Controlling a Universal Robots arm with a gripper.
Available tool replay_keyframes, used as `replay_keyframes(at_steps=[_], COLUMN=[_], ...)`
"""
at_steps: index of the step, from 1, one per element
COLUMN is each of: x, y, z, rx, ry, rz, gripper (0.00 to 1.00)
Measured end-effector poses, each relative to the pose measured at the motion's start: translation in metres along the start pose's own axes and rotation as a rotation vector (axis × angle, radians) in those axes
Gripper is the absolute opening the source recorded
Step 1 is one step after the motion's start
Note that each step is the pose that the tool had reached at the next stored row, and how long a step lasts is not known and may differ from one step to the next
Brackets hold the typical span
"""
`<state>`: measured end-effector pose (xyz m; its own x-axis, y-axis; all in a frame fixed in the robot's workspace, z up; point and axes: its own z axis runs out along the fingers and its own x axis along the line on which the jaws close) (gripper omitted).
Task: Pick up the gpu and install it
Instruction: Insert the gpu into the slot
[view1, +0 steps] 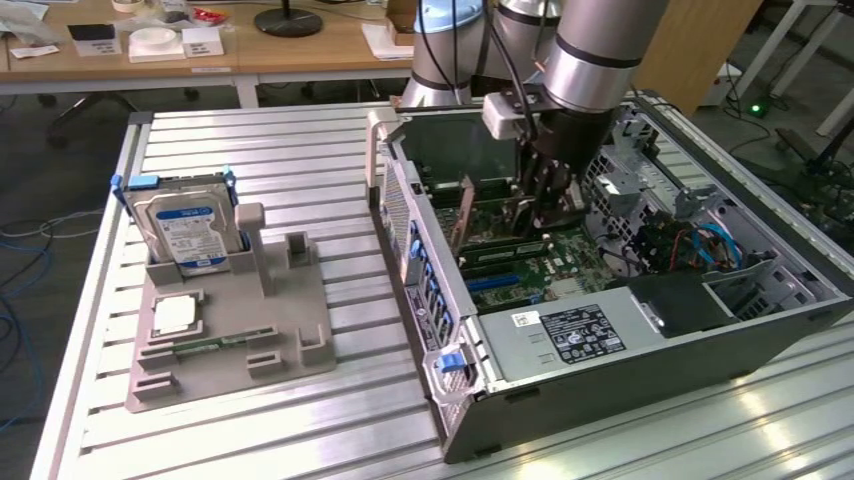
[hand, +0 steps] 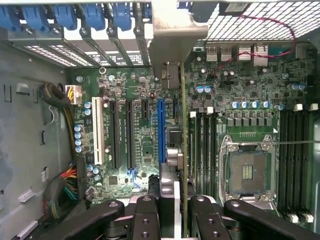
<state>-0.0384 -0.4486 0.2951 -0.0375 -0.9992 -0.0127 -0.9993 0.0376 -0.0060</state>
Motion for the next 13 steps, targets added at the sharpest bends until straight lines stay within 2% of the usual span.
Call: replay_keyframes(at_steps=[4, 9, 13], x=[0.000, 0.007, 0.007], y=[0.0042, 0.0043, 0.0073], z=[0.0061, 0.0101, 0.0162], rx=[-0.0004, -0.0005, -0.0004], ry=[0.0000, 0.0000, 0.0000], rz=[0.000, 0.000, 0.000], gripper=[0.28, 0.28, 0.28])
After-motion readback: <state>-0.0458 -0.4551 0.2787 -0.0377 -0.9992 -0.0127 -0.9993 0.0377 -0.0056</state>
